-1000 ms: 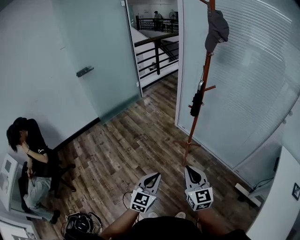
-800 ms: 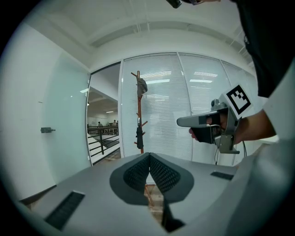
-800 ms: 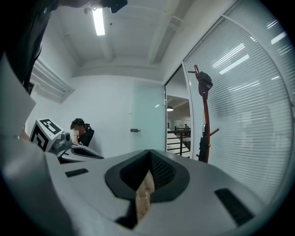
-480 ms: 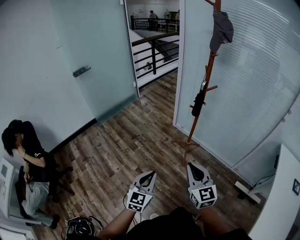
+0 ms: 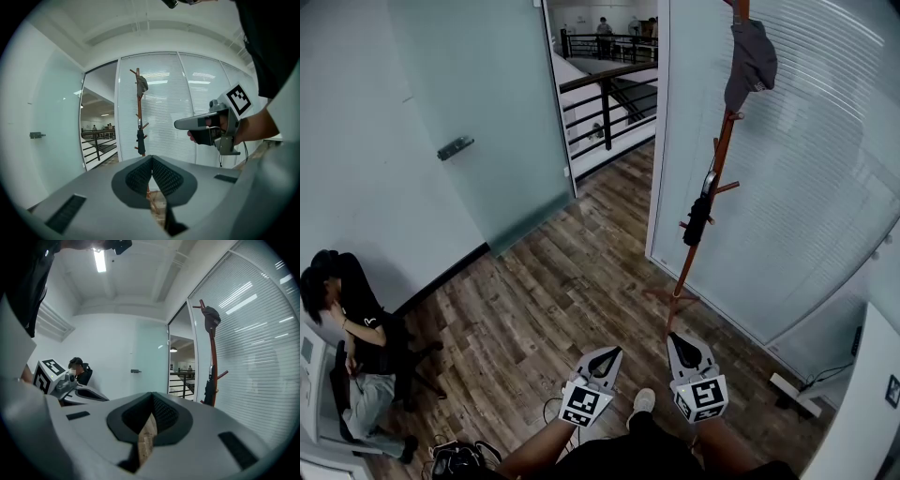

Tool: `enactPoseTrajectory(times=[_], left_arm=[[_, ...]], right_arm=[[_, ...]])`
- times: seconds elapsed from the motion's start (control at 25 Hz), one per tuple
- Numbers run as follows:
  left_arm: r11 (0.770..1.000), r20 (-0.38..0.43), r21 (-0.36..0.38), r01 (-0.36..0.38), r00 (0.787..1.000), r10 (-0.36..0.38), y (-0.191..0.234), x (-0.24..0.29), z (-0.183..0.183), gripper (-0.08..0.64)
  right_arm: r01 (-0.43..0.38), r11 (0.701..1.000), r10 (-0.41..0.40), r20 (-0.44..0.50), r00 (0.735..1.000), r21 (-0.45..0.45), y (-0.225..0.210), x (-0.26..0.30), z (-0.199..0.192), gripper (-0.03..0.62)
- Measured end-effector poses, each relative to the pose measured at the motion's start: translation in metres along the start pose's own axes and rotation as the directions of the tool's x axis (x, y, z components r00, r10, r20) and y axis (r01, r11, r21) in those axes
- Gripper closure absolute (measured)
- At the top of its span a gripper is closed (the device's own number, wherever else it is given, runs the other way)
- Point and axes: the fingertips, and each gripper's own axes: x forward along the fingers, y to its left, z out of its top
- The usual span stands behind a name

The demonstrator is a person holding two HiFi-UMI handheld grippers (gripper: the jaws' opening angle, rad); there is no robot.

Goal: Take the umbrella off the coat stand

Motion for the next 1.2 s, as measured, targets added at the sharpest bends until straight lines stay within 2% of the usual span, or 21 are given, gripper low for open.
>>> enactPoseTrajectory(times=[0.24,0.48,0.76,1.0,1.2], left_arm=[[0.998,-0.006,-0.059,0.014,1.0,-0.014,0.017,0.057,0.011,0.546],[0.999,-0.012,-0.054,0.004,1.0,-0.004,0.035,0.108,0.023,0.546],[0.998,-0.046,-0.066,0.003,0.999,-0.006,0.042,0.153,0.022,0.546],[0.999,-0.043,-0.048,-0.005,0.999,0.003,0.049,0.174,0.033,0.546],[0.997,-0.058,-0.07,-0.033,0.998,0.029,0.061,0.181,0.028,0.546]], right_arm=[[-0.005,1.0,0.005,0.002,1.0,0.013,-0.048,0.035,0.0,0.586],[-0.005,1.0,0.005,-0.013,1.0,0.029,-0.089,0.061,-0.004,0.586],[0.002,0.999,-0.001,-0.014,1.0,0.044,-0.132,0.081,-0.008,0.586],[0.02,0.998,-0.021,0.007,1.0,0.052,-0.162,0.095,-0.004,0.586],[0.026,0.998,-0.027,0.008,1.0,0.06,-0.172,0.103,-0.004,0.586]])
